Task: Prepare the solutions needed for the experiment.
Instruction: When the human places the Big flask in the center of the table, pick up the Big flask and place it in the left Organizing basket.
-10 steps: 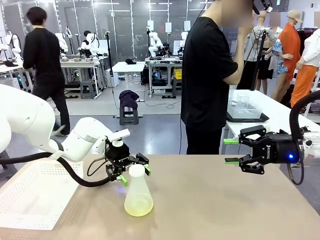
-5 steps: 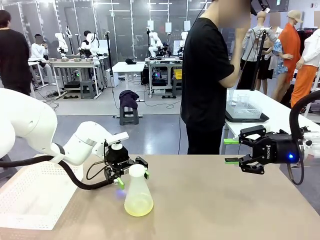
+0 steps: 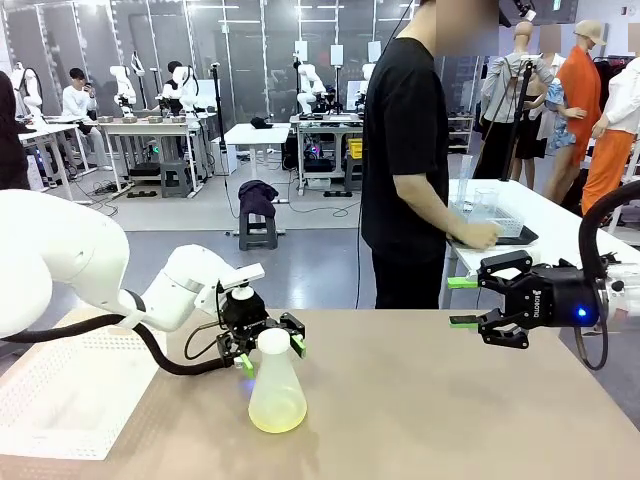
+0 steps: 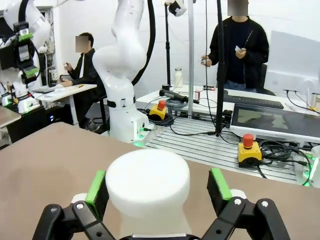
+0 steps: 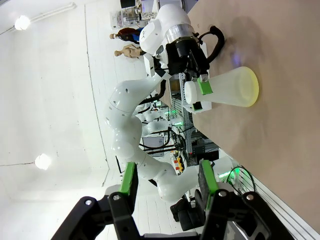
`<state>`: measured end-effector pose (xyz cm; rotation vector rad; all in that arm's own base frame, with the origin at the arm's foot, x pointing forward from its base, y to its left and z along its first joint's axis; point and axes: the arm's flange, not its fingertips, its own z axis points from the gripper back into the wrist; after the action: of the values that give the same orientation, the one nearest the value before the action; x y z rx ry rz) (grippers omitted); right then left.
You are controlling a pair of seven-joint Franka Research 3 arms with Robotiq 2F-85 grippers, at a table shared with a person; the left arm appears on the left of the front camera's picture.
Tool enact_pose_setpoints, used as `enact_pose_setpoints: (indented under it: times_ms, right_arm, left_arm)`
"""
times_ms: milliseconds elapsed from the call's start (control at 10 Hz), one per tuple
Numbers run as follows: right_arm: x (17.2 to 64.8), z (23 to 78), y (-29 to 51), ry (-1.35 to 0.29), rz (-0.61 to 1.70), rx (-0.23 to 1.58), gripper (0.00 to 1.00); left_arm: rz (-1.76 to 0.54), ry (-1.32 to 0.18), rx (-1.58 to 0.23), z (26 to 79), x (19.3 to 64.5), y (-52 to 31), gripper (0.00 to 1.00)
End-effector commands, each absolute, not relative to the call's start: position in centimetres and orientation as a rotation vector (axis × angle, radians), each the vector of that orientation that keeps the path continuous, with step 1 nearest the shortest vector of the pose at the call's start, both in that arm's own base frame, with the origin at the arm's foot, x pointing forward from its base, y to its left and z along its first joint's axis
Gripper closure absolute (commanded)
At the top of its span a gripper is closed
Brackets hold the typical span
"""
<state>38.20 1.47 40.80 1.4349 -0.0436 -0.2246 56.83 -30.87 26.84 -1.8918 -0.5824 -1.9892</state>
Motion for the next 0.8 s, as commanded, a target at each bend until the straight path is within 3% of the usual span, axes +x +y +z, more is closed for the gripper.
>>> enact_pose_setpoints:
  times_ms: [0,100,200,700]
  right_arm:
    - [38.22,40.92,1.49,-0.050,-0.225,1.440,0.37]
    - [38.22,40.92,1.49,-0.050,-0.225,1.440,0.37]
    - [38.22,40.92,1.49,-0.050,-0.225,1.440,0.37]
    - [38.22,40.92,1.49,-0.050,-0.225,1.440,0.37]
  left_arm:
    - [-1.960,-0.561,-1.981,27.01,58.16,-31.93,0.00]
    - [-1.940,-0.535,-1.999,26.90,58.14,-32.04,0.00]
    - [-1.952,-0.506,-2.008,26.63,58.07,-32.08,0.13]
    - [-1.928,-0.468,-2.034,26.48,58.13,-32.06,0.57]
